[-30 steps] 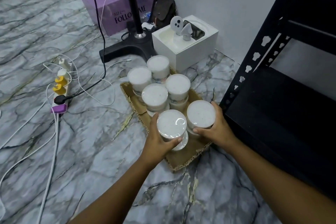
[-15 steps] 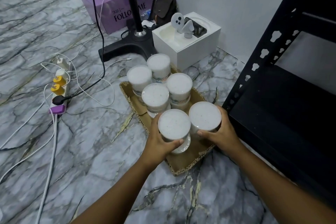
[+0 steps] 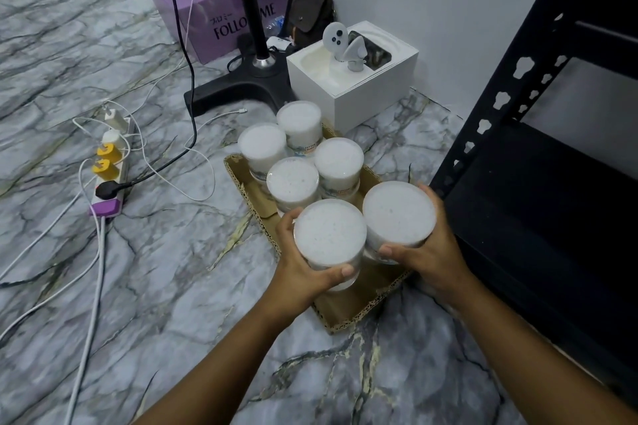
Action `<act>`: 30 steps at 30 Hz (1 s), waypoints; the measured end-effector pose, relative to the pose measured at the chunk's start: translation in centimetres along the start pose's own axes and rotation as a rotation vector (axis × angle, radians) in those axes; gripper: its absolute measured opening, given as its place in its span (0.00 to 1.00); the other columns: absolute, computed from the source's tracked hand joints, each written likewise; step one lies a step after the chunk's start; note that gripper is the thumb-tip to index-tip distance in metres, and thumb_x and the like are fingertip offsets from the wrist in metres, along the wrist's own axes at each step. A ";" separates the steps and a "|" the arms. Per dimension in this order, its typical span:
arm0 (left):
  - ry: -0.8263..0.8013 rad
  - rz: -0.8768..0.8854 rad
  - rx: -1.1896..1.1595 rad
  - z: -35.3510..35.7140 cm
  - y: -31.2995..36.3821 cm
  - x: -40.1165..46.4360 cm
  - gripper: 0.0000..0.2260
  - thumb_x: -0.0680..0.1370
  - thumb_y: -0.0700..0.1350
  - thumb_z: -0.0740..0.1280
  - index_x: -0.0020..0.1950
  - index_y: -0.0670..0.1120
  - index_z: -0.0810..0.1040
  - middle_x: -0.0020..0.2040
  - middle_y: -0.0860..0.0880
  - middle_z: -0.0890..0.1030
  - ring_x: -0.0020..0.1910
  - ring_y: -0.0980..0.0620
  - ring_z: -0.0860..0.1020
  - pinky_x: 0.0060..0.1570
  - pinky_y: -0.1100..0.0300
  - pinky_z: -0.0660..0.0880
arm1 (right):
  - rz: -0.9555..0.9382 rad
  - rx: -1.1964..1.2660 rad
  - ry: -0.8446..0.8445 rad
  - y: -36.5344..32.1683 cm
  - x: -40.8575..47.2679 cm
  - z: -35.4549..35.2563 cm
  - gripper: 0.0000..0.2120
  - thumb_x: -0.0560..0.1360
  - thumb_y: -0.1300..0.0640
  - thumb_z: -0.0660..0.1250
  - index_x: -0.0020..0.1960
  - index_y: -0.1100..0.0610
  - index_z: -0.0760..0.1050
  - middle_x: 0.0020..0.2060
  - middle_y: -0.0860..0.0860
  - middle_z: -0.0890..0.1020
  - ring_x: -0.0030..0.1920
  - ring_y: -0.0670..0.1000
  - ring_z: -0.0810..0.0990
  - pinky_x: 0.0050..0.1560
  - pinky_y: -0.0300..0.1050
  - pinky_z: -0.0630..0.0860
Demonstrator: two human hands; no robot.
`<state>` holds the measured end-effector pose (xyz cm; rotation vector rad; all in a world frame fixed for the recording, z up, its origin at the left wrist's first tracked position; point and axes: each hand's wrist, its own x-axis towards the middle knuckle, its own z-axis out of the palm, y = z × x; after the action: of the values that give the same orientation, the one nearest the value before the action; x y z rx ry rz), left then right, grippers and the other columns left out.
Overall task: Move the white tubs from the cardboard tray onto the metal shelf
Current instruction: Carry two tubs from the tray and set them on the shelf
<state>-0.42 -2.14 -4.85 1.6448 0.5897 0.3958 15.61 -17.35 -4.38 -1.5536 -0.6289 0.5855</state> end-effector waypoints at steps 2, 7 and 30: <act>-0.037 0.026 0.007 0.0 0.2 0.0 0.45 0.59 0.56 0.78 0.67 0.63 0.53 0.70 0.50 0.62 0.69 0.57 0.66 0.65 0.59 0.70 | -0.021 0.012 0.015 -0.2 0.0 -0.1 0.45 0.54 0.52 0.79 0.66 0.43 0.62 0.62 0.46 0.74 0.64 0.47 0.74 0.61 0.50 0.75; -0.039 0.037 0.021 0.0 0.5 0.0 0.49 0.59 0.55 0.78 0.69 0.66 0.49 0.69 0.65 0.61 0.69 0.65 0.64 0.67 0.58 0.69 | -0.050 0.023 0.060 -0.8 -0.1 0.2 0.43 0.54 0.51 0.79 0.64 0.44 0.63 0.62 0.48 0.74 0.62 0.47 0.75 0.57 0.46 0.76; 0.089 0.064 -0.038 -5.5 30.1 -5.4 0.38 0.63 0.40 0.77 0.64 0.60 0.61 0.59 0.73 0.71 0.62 0.69 0.70 0.56 0.74 0.69 | -0.036 -0.021 0.132 -30.3 -4.3 0.9 0.47 0.54 0.50 0.79 0.68 0.46 0.60 0.62 0.41 0.71 0.64 0.42 0.71 0.59 0.34 0.72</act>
<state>-3.28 -3.47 26.04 1.6193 0.5937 0.5266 10.44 -18.12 25.83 -1.5834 -0.5623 0.4466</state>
